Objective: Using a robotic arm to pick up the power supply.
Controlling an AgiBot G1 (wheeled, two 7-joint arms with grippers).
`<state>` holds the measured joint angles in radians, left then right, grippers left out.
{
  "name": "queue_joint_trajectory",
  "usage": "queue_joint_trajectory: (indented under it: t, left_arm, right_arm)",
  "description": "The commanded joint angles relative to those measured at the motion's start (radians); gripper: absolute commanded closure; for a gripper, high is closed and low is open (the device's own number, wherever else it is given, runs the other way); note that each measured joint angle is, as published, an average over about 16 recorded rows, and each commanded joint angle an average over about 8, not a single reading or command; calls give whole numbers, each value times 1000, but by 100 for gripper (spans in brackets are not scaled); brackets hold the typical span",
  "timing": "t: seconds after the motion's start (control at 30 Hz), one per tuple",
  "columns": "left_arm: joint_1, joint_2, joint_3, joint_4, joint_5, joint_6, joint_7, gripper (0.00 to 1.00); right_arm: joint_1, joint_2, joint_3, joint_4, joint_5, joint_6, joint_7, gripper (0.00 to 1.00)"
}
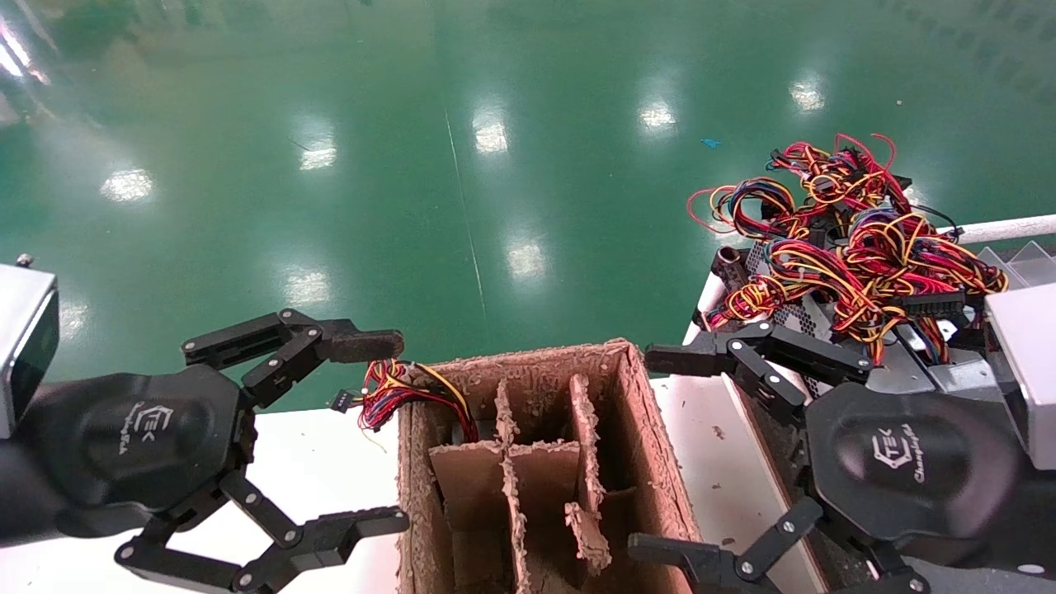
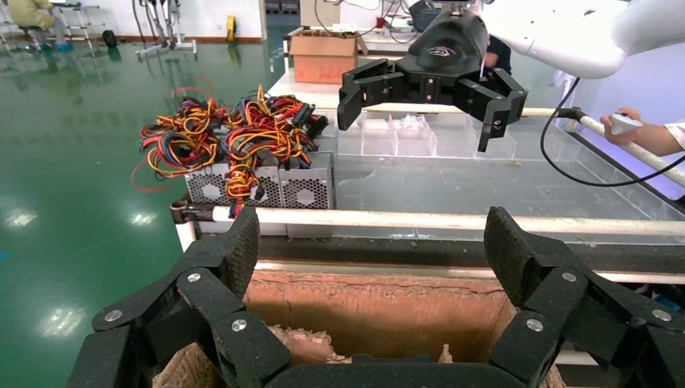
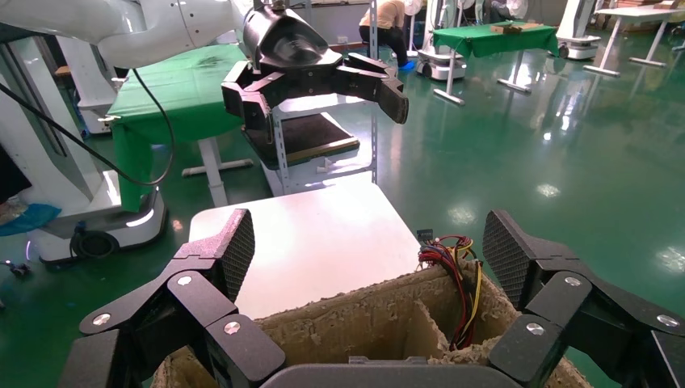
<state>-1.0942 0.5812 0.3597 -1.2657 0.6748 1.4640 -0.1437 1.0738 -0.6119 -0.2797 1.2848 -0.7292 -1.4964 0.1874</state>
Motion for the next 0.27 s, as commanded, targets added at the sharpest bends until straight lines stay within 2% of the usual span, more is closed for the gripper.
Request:
queue_joint_trajectory:
  t: [0.03,0.27]
  left_arm:
    - [0,0,0,0,0,0,0,0]
    - [0,0,0,0,0,0,0,0]
  right_arm:
    - [0,0,0,0,0,0,0,0]
    - [0,0,0,-1,0,1,0,0]
